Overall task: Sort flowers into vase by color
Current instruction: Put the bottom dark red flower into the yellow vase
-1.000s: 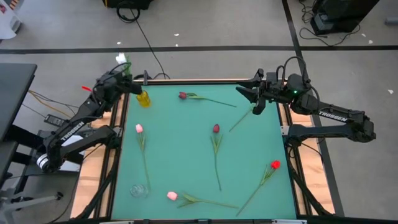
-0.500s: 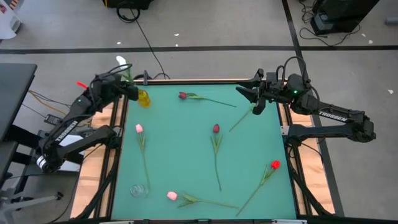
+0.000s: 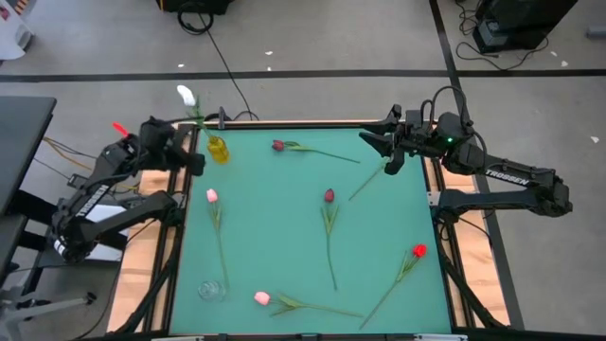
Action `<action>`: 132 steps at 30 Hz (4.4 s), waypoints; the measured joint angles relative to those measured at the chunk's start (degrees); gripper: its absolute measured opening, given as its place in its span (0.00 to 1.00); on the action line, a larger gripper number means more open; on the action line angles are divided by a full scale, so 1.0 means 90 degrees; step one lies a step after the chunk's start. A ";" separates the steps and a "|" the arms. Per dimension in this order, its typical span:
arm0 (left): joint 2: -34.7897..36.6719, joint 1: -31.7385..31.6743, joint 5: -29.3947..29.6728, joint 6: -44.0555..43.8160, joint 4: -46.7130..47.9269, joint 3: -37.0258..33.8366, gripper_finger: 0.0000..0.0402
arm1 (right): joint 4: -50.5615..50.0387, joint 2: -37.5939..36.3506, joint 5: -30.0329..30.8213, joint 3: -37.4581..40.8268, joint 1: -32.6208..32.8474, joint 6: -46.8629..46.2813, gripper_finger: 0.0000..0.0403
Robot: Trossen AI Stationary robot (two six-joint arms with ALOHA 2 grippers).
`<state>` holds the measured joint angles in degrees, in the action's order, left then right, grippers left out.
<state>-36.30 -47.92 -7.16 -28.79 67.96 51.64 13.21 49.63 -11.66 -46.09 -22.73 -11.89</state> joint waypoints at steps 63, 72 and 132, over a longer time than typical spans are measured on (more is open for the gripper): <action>-0.5555 0.6056 0.0949 -0.5883 -0.5580 0.0191 0.43 | 0.0063 0.0002 -0.0002 0.0000 0.0002 -0.0696 0.37; -0.5912 0.6382 0.1939 -0.7186 -0.6140 0.0202 0.43 | 0.0299 -0.0002 -0.0002 -0.0002 0.0011 -0.1846 0.37; -0.8246 0.5474 0.1340 -0.4199 -0.5832 0.2760 0.43 | -0.5458 0.0024 0.1645 -0.0004 0.0372 -0.3705 0.32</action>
<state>-110.52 1.34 4.89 -66.58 15.47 76.49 -35.91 49.84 3.14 -46.12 -19.39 -45.24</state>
